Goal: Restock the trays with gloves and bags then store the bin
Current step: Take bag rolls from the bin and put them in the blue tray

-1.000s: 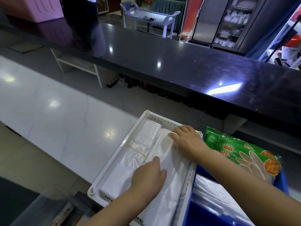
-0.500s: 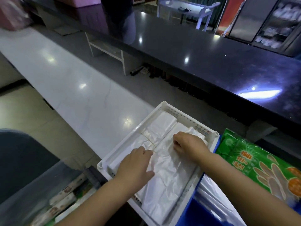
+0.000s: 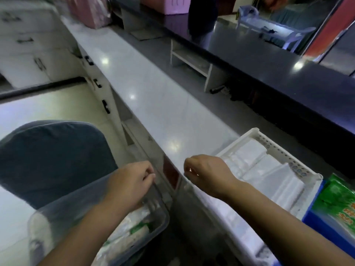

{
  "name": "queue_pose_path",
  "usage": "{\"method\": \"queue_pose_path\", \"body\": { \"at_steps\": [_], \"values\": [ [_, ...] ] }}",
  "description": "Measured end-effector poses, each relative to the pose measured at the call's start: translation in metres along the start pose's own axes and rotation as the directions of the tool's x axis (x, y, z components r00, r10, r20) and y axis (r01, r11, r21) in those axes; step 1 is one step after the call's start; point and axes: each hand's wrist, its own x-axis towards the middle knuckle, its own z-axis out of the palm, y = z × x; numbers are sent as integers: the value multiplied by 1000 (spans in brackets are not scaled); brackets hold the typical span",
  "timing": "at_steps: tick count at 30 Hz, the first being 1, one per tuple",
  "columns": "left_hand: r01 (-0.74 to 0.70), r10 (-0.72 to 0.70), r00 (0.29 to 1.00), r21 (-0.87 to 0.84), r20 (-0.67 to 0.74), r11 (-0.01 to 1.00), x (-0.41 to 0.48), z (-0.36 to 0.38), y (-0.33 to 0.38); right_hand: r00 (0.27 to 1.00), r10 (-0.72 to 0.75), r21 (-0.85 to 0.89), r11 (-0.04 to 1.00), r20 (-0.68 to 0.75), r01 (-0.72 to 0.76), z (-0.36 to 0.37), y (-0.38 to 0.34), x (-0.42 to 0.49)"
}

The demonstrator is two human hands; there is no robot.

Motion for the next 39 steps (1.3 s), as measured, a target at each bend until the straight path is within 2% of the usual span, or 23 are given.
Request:
{"method": "queue_pose_path", "body": {
  "at_steps": [4,8,10,12,14,17,23,28,33,39],
  "values": [
    [163,-164,986,-44,-21,986,-23,-31,-99,994,-87,-28,996,65,88,46,-72,54],
    [288,-288,958,-34,2,957,-53,-41,-188,979,-101,-10,994,178,105,104,-129,90],
    [332,-331,943,-26,25,943,-67,-41,-224,968,-72,18,997,242,69,133,-148,101],
    [371,-370,928,-13,54,929,-78,-37,-254,947,20,38,999,320,-34,161,-158,108],
    [406,-406,911,7,74,914,-86,-30,-278,904,115,36,989,412,-143,189,-160,109],
    [437,-435,893,14,114,900,-97,-13,-305,820,177,14,975,544,-220,234,-154,101],
    [475,-479,852,71,213,877,-117,36,-343,637,179,-16,967,750,-253,321,-142,93],
    [476,-493,817,132,299,869,-121,88,-369,540,201,-58,961,817,-269,398,-127,99],
    [460,-474,795,132,378,878,-114,133,-382,513,173,-68,974,841,-218,453,-109,99],
    [530,-522,764,94,380,843,-104,168,-383,456,32,-102,986,890,130,492,-95,99]
  ]
}}
